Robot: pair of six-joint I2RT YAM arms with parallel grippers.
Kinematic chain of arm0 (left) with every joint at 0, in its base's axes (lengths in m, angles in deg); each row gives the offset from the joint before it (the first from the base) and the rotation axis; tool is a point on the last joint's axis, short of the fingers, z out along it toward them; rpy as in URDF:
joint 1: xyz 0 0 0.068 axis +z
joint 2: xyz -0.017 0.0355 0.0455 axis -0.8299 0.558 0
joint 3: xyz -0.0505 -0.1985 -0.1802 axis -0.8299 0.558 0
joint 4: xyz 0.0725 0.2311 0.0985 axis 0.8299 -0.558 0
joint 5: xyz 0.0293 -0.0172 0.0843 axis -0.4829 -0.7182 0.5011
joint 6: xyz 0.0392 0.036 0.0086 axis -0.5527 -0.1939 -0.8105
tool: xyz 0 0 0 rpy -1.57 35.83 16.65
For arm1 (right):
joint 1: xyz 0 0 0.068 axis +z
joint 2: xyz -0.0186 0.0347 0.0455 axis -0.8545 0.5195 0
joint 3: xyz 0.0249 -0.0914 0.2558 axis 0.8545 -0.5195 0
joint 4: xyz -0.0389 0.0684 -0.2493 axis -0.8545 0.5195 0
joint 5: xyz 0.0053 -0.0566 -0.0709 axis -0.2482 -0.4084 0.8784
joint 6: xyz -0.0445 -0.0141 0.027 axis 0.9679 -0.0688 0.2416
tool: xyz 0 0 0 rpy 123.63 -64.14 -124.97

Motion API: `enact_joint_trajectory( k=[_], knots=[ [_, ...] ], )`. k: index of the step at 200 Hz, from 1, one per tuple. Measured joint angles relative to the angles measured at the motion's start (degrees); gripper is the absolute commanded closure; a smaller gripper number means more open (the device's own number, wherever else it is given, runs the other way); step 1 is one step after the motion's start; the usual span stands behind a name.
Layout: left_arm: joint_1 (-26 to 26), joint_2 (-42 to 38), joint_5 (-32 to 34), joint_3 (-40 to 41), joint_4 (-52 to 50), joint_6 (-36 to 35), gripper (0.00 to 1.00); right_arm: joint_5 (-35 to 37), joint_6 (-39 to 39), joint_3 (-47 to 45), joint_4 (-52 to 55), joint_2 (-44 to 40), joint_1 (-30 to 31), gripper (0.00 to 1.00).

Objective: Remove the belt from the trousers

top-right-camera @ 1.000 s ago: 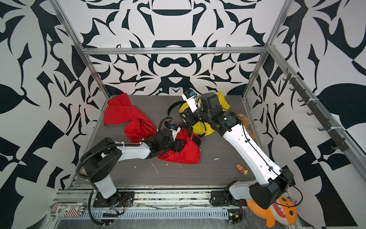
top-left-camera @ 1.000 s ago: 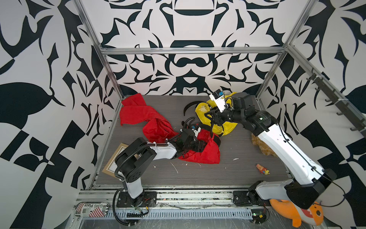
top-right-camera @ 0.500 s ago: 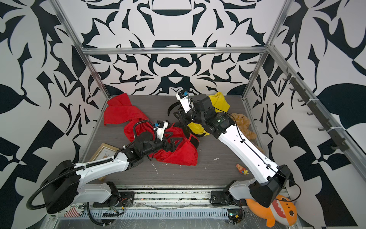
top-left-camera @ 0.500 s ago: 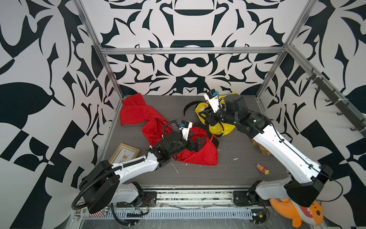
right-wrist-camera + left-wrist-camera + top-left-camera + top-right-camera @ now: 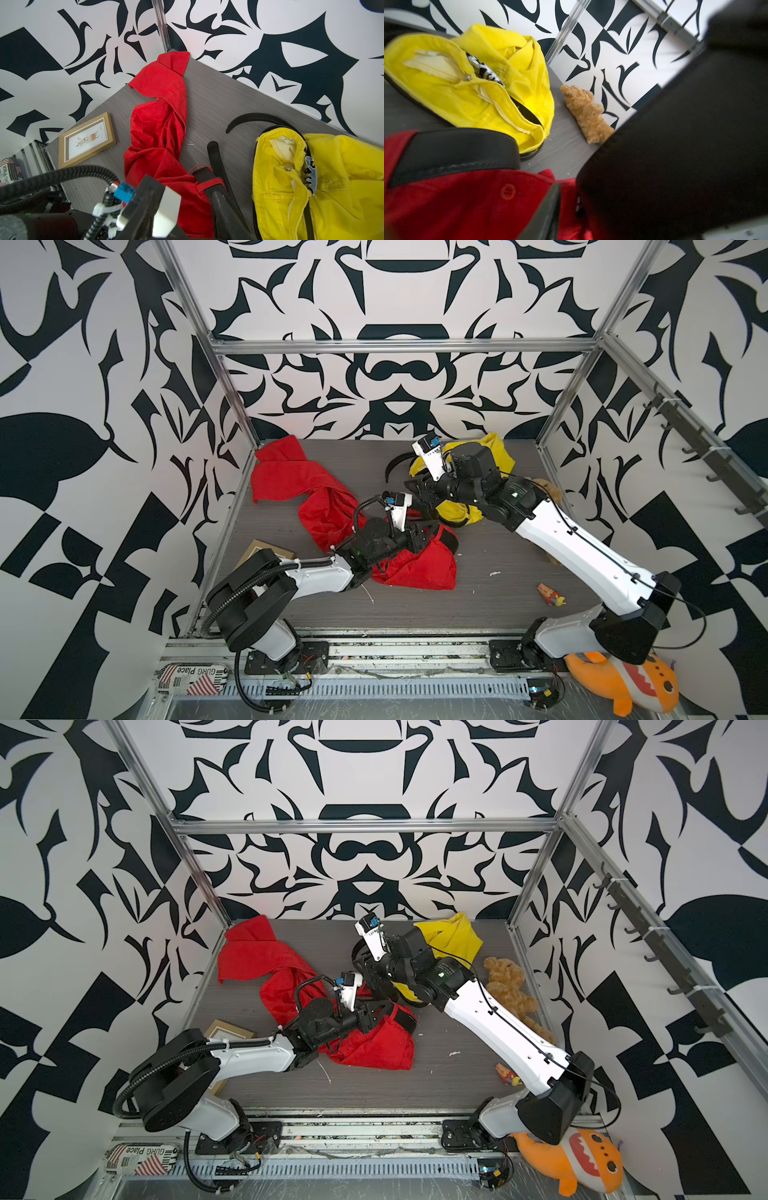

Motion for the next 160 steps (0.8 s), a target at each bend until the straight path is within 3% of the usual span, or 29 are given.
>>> enact_joint_trajectory(
  k=[10,20,28,43,64,117,160],
  knots=[
    [-0.02,-0.26,-0.09,0.11,-0.15,0.7,1.0,0.07,-0.24,-0.83,-0.42,-0.33,0.07,1.0],
    [-0.11,-1.01,-0.02,0.55,-1.09,-0.22,1.0,0.09,-0.55,-1.79,-0.79,-0.76,0.15,1.0],
    [-0.04,-2.03,-0.13,1.27,-2.03,-0.33,1.0,-0.02,-1.07,-2.43,-0.85,-1.22,0.22,0.86],
    [0.37,-5.38,-0.28,2.8,-5.57,-1.49,1.0,-0.46,-1.4,-3.28,-0.31,-2.08,0.57,0.5],
    [1.05,-12.63,-0.5,5.33,-12.39,-4.63,1.0,-0.87,-0.92,-3.28,2.05,-3.3,0.66,0.31],
    [4.98,-31.95,-0.81,12.92,-26.14,-10.32,1.0,-1.42,1.01,-4.13,9.2,-9.05,-6.29,0.17],
    [6.88,-38.4,-1.18,16.22,-30.45,-11.41,1.0,-1.86,-0.9,-13.18,6.88,-12.24,-9.75,0.16]
  ],
)
